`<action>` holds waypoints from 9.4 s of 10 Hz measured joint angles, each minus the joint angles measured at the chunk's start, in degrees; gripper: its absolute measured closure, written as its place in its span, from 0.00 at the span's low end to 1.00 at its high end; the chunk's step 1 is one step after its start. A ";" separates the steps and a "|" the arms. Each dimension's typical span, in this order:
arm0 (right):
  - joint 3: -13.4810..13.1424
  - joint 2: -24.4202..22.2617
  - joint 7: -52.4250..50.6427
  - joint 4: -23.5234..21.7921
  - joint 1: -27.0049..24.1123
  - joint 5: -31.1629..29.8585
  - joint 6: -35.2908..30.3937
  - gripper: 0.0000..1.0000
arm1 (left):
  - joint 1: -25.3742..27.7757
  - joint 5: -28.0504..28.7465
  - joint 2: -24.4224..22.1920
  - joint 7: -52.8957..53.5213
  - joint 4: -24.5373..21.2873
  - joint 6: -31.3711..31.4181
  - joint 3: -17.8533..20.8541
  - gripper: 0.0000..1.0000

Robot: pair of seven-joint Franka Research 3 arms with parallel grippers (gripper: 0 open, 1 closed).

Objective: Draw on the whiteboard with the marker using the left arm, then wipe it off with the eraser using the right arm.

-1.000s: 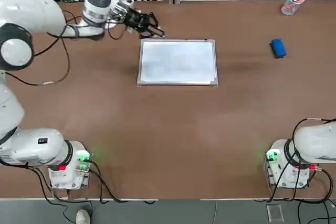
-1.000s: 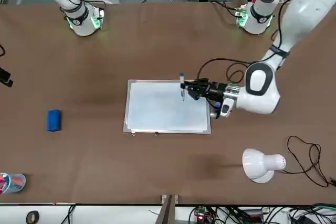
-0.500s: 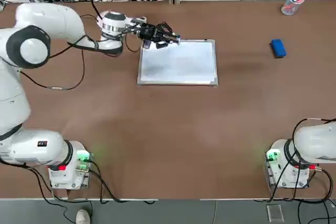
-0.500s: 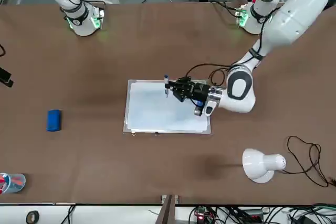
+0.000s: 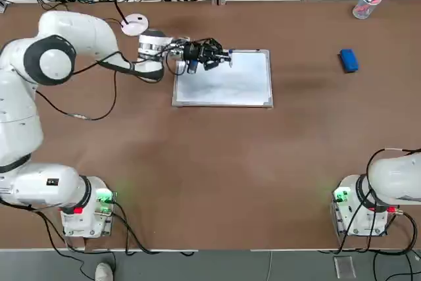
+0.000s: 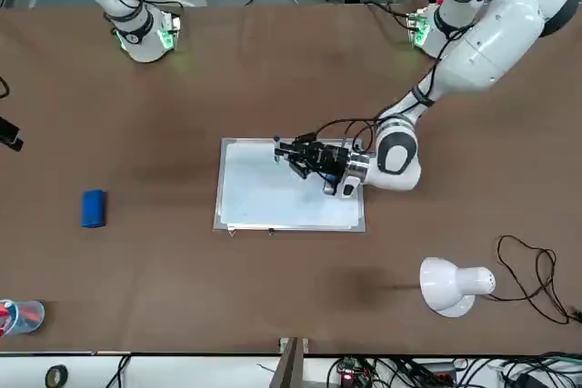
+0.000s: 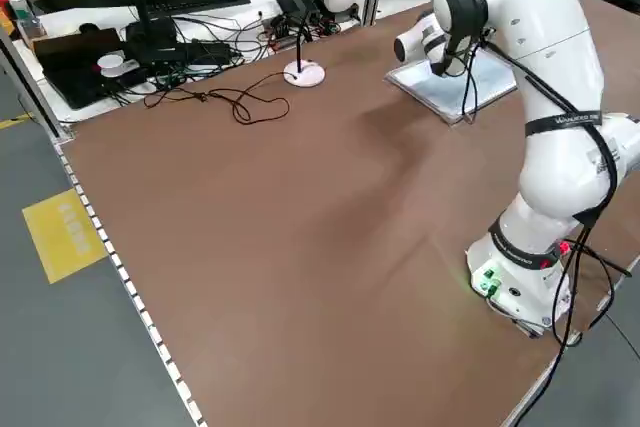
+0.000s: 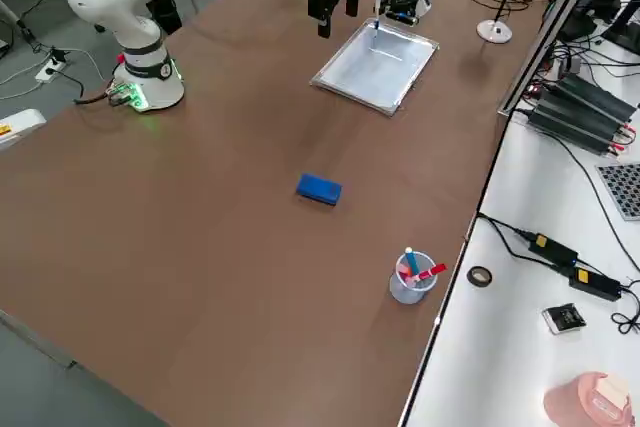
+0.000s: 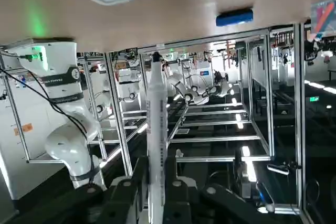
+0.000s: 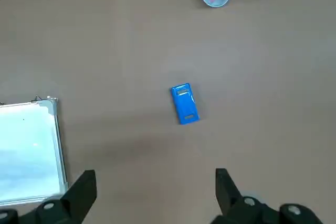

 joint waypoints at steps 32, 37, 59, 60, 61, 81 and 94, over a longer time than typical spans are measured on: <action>-0.17 0.00 0.00 -0.01 -0.08 0.00 0.90 0.00 | -3.25 -2.44 5.57 1.53 3.24 8.29 3.83 0.83; -0.30 0.00 0.00 -0.01 -0.10 0.00 0.92 0.00 | -2.82 -1.86 5.15 1.48 2.69 8.16 3.88 0.83; -0.36 0.02 -0.02 -0.49 -0.11 0.00 2.30 0.00 | -1.06 15.18 -0.80 -19.44 5.09 8.98 5.49 0.83; -0.36 0.02 -0.02 -0.80 -0.11 0.00 2.37 0.00 | -1.04 17.20 -2.10 -21.80 5.71 8.97 5.49 0.83; -0.36 0.02 -0.11 -1.12 -0.11 0.00 2.39 0.00 | -1.04 20.04 -3.56 -24.20 6.35 8.97 5.48 0.83; -0.57 15.00 -17.74 -20.34 -3.62 -0.02 33.52 0.00 | 13.63 95.03 -28.46 13.32 -0.14 -8.37 5.93 0.83; -0.75 24.34 -18.49 -25.06 -4.81 -0.04 51.37 0.00 | 22.51 102.52 -23.71 10.65 -20.21 19.21 5.99 0.83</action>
